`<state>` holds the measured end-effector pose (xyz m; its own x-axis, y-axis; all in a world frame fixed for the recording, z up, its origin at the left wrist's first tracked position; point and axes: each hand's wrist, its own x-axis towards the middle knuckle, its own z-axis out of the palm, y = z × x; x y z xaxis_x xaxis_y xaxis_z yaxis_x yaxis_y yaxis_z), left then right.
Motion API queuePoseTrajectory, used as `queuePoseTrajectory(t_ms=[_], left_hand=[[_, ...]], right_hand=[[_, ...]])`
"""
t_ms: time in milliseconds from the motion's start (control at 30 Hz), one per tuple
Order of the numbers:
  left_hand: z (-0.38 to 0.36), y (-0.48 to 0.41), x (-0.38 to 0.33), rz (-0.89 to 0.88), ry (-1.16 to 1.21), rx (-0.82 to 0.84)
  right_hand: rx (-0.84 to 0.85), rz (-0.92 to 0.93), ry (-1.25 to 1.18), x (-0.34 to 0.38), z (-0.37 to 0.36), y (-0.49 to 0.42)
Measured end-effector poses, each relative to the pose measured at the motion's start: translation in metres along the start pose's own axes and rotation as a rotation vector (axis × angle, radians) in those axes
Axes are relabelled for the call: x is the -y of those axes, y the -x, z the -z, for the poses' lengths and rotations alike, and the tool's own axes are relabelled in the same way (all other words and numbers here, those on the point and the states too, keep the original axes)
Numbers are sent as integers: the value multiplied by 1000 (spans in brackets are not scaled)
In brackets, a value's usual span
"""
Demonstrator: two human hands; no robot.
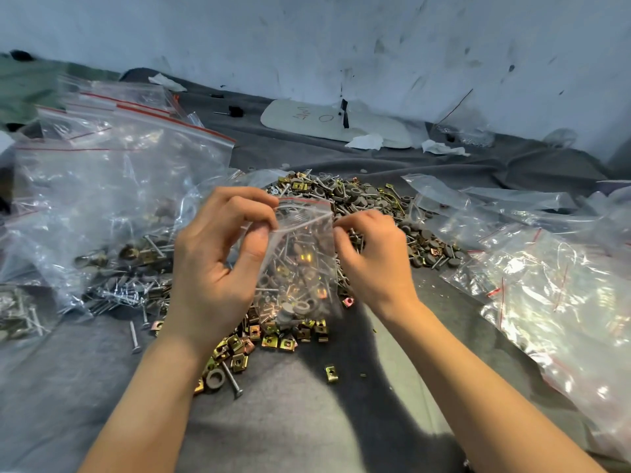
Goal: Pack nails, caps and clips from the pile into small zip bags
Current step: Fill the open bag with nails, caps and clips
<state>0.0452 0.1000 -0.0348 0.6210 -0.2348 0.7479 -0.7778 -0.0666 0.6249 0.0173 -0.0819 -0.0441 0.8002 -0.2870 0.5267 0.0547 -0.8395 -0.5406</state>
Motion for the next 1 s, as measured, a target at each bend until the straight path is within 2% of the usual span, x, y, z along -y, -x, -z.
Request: queuePoseTrajectory(t_ms=[67,133,200,267,333,400,600,767,833,900,1000], left_hand=[[-2,0,-3,-19,2,21],[-7,1,-6,-44,5,62],[-11,1,-10,-71,-12,95],[-13,2,-11,-90,-22,103],[-14,2,-12,-93,-23,102],[-14,2,-13,-89,-29,99],[-14,2,-13,-81,-35,98],[-15,2,-9,-73,-36,68],[-15,1,-7,-54,-16,45],[-13,-1,-6,22,88,36],[-11,-4,-6,236,300,-4]], right_hand=[[-128,-42,-292,17,16,-4],[-226,78,-500,35,33,-3],[-221,272,-466,48,44,4],[-177,357,-304,52,45,11],[-134,289,-240,49,44,14],[-96,227,-300,45,47,13],[-81,253,-410,40,56,12],[228,121,-392,27,62,10],[278,96,-406,21,62,10],[280,73,-467,18,63,10],[276,48,-512,13,65,8]])
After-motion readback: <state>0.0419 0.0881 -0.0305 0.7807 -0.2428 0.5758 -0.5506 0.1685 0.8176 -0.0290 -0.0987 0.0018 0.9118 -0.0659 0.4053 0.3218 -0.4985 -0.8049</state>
